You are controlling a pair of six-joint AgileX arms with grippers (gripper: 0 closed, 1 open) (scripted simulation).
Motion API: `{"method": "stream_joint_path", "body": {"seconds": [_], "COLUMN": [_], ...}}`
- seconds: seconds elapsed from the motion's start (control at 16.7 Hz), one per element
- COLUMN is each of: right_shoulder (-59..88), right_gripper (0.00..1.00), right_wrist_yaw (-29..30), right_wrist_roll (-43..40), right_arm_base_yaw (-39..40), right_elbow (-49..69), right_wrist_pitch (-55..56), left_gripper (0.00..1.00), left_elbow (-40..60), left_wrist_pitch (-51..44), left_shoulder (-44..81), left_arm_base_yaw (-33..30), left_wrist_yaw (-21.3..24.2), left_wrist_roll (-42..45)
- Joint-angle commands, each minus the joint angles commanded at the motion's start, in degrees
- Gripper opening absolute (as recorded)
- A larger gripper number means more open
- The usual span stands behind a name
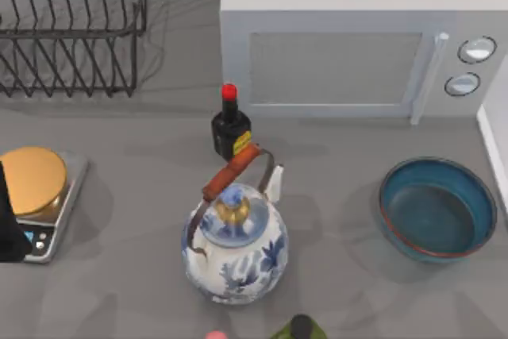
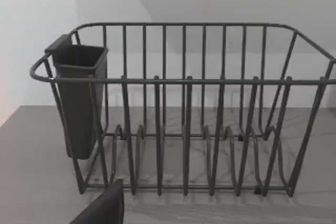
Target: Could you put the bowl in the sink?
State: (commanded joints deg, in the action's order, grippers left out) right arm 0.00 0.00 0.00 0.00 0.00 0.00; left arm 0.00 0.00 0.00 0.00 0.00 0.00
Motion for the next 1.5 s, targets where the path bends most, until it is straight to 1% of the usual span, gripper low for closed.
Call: {"method": "stream_joint_path", "body": {"seconds": [0.24, 0.48, 0.66, 1.08, 1.32, 1.5], "right_shoulder": [1.84, 12.79, 27.4, 68.24, 85.29, 94.47], "right_gripper": [1.0, 1.0, 1.0, 1.0, 1.0, 1.0], "right_wrist_yaw": [-0.05, -0.04, 0.05, 0.19, 0.13, 0.07], "right_wrist_roll": [0.29, 1.8, 3.39, 7.35, 9.29, 10.31], "right_arm_base_yaw": [0.3, 1.61, 2.99, 6.79, 8.63, 9.6], "right_elbow": [1.83, 12.21, 23.63, 51.95, 65.79, 73.4], "right_wrist_pitch": [-1.69, -10.6, -20.66, -47.44, -59.67, -65.74], "left_gripper": [1.0, 1.0, 1.0, 1.0, 1.0, 1.0], "left_elbow": [0.0, 0.0, 0.0, 0.0, 0.0, 0.0], "left_wrist_pitch": [0.0, 0.0, 0.0, 0.0, 0.0, 0.0], "left_shoulder": [0.0, 0.0, 0.0, 0.0, 0.0, 0.0], "left_arm_base_yaw": [0.0, 0.0, 0.0, 0.0, 0.0, 0.0], "left_wrist_yaw": [0.0, 0.0, 0.0, 0.0, 0.0, 0.0], "left_wrist_roll": [0.0, 0.0, 0.0, 0.0, 0.0, 0.0]}}
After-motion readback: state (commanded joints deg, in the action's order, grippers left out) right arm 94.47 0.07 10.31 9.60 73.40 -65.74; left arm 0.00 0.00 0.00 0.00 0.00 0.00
